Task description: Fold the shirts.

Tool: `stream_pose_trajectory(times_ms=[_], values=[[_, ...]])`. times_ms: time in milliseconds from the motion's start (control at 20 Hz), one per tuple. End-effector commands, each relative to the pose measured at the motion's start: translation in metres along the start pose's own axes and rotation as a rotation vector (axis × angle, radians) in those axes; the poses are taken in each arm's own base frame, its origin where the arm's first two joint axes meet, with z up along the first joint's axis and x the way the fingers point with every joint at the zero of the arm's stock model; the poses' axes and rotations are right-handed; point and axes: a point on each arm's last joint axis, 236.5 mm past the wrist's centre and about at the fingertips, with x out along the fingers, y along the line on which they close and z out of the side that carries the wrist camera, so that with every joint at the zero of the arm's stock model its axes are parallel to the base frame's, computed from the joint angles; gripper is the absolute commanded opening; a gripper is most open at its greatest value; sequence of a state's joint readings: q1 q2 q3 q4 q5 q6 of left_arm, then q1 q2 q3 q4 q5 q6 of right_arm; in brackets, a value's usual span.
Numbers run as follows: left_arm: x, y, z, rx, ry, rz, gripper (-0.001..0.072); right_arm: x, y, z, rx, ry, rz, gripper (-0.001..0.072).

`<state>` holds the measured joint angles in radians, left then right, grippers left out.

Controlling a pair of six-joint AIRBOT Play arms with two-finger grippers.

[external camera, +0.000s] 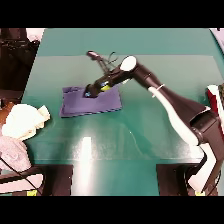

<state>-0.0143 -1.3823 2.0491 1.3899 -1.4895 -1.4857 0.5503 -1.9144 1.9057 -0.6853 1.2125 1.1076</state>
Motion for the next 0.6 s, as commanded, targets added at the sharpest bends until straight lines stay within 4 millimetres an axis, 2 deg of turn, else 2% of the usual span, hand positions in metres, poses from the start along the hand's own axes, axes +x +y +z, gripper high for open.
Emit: stream_pose_trajectory(times_ms=[0,100,200,250,350,450,550], values=[[0.001,-0.002,-0.002,-0.001,0.008,-0.008,0.0024,-0.072,-0.068,-0.039,0.161,0.132,-0.139,0.0595],[0.009,-0.001,-0.007,-0.006,0.023,-0.010,0.0024,-0.108,-0.104,-0.044,0.283,0.098,-0.187,0.0595],[0.019,0.000,-0.017,-0.012,0.060,-0.013,0.0024,-0.127,-0.130,-0.052,0.384,0.066,-0.210,0.0597],[0.023,0.001,-0.021,-0.011,0.074,-0.014,0.0024,-0.131,-0.141,-0.061,0.423,0.064,-0.215,0.0598],[0.027,0.001,-0.023,0.009,0.081,-0.015,0.0024,-0.124,-0.158,-0.086,0.510,0.083,-0.212,0.0609],[0.027,0.002,-0.018,0.009,0.061,-0.014,0.0024,-0.106,-0.166,-0.110,0.585,0.096,-0.196,0.0636],[0.027,0.002,-0.015,0.008,0.047,-0.012,0.0024,-0.081,-0.161,-0.108,0.665,0.029,-0.123,0.0637]])
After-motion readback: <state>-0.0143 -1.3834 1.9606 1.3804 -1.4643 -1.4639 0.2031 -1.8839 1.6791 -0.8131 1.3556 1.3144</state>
